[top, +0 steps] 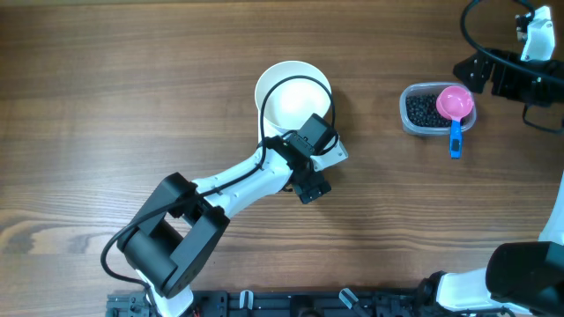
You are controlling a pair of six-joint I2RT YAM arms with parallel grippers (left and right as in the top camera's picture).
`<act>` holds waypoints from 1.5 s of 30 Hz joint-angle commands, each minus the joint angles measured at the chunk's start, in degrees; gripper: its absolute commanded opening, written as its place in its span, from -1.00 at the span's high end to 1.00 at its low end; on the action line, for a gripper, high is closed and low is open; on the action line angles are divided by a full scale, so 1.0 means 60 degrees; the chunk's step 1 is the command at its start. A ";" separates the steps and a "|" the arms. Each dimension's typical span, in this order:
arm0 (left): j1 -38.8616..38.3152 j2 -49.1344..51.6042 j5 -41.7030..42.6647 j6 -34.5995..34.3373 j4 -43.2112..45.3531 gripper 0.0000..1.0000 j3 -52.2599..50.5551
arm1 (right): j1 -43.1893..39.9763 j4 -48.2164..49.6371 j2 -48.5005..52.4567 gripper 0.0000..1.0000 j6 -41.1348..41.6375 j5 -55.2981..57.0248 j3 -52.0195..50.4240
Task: Scoop item into bowl and weigh 150g on scale
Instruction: 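Move the left gripper to the scale's front button panel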
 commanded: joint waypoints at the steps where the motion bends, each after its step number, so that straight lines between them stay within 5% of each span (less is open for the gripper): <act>1: 0.0040 0.0452 0.0222 0.0106 -0.0033 -1.00 -0.0007 | 0.0015 0.0025 0.0095 -1.00 0.0066 -0.0219 -0.0062; 45: -0.0022 0.0546 0.0750 0.0080 -0.0437 -1.00 -0.0029 | 0.0015 0.0025 0.0095 -1.00 0.0062 -0.0219 -0.0062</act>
